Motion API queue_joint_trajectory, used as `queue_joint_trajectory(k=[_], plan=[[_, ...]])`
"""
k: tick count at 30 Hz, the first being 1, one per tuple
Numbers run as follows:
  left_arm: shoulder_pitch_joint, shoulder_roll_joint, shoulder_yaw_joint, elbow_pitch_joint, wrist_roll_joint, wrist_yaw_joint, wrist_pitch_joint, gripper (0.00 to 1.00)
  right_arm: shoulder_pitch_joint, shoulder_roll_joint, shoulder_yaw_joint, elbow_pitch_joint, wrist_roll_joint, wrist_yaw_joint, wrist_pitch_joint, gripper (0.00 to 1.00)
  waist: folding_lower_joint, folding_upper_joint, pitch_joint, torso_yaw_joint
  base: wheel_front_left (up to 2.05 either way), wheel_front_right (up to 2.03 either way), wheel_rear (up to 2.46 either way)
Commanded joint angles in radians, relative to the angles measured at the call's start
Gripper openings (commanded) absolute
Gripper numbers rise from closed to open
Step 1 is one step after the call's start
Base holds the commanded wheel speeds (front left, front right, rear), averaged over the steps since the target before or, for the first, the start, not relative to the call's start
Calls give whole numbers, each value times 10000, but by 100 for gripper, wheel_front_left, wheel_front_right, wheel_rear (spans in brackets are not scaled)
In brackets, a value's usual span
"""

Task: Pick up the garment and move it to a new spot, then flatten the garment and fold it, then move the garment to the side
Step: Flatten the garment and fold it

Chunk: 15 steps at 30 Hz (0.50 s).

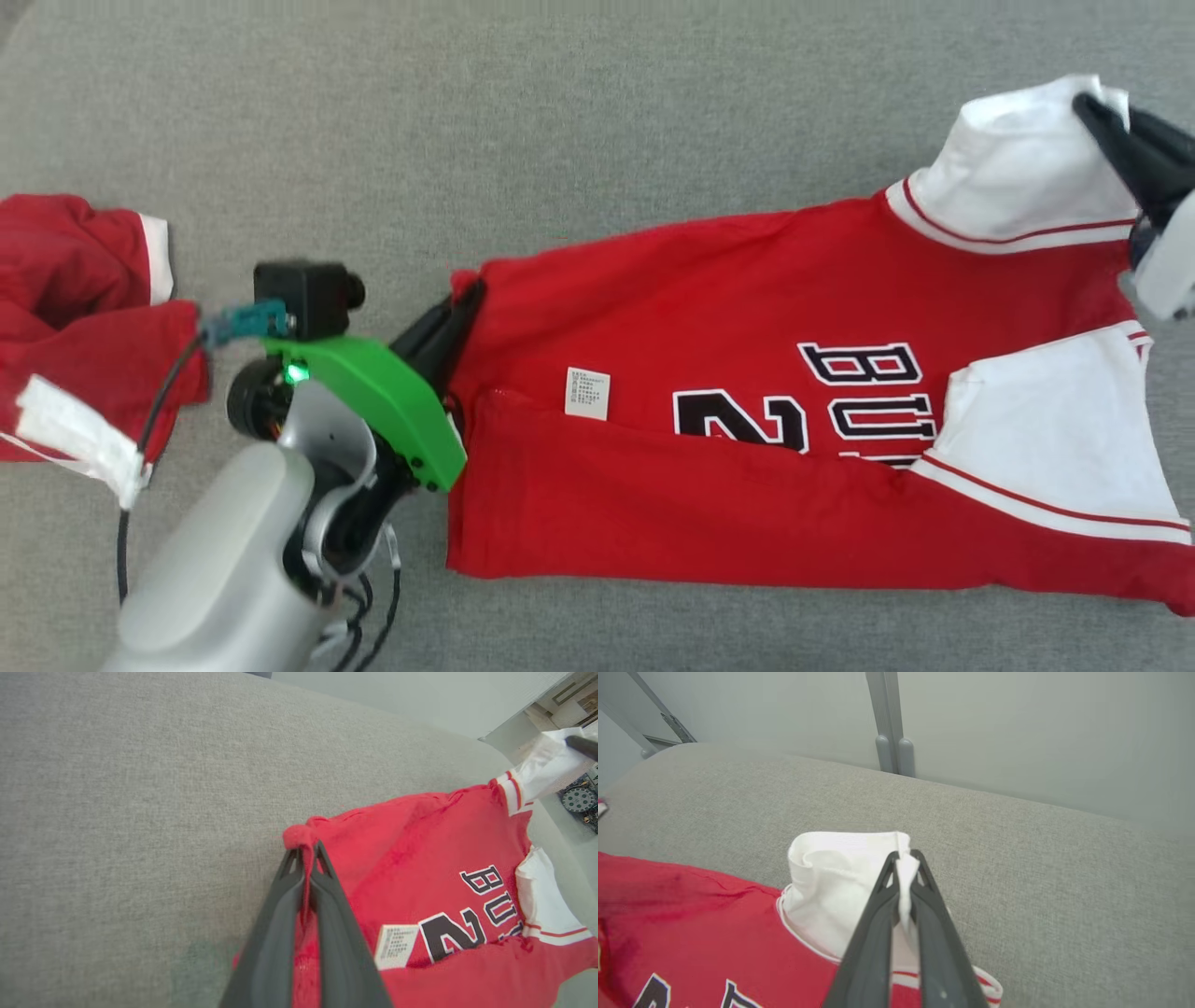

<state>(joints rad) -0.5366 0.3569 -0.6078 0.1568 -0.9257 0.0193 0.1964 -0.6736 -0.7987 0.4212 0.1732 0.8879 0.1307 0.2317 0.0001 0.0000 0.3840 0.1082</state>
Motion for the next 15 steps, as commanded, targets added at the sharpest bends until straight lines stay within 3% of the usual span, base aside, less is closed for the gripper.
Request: queue_joint_trajectory(k=[1,5,9,10,11,12,15], plan=[[644,84,27,-293,-195,121,-123,0,790,-127,-91,-270,208,0,-266,0,-1,0,-1363,-428,0,0,0],[2304,417,111,-1313,-542,632,-265,0,3204,-464,-602,-1152,472,0,-817,0,-1,0,-2315,-674,0,0,0],[3960,677,441,-1985,-1106,1215,-556,0,5358,-43,-1015,-1735,76,0,-1030,0,-1,0,-2765,-1065,0,0,0],[4274,692,571,-2013,-1266,1356,-613,13,5700,234,-1125,-1764,36,0,-1008,7,-1,0,-2796,-1168,0,0,0],[4557,671,721,-2011,-1439,1431,-708,33,6041,407,-1238,-1776,-294,0,-999,83,-1,0,-2801,-1246,0,0,0],[4712,690,773,-1894,-1566,1485,-701,100,6225,529,-1354,-1702,-569,-1,-1036,100,-1,0,-2811,-1279,0,0,0],[5022,887,984,-1195,-1043,1732,-1429,100,6739,1356,-1626,-1534,-1386,2,-941,100,-1,0,-2799,-1393,0,0,0]])
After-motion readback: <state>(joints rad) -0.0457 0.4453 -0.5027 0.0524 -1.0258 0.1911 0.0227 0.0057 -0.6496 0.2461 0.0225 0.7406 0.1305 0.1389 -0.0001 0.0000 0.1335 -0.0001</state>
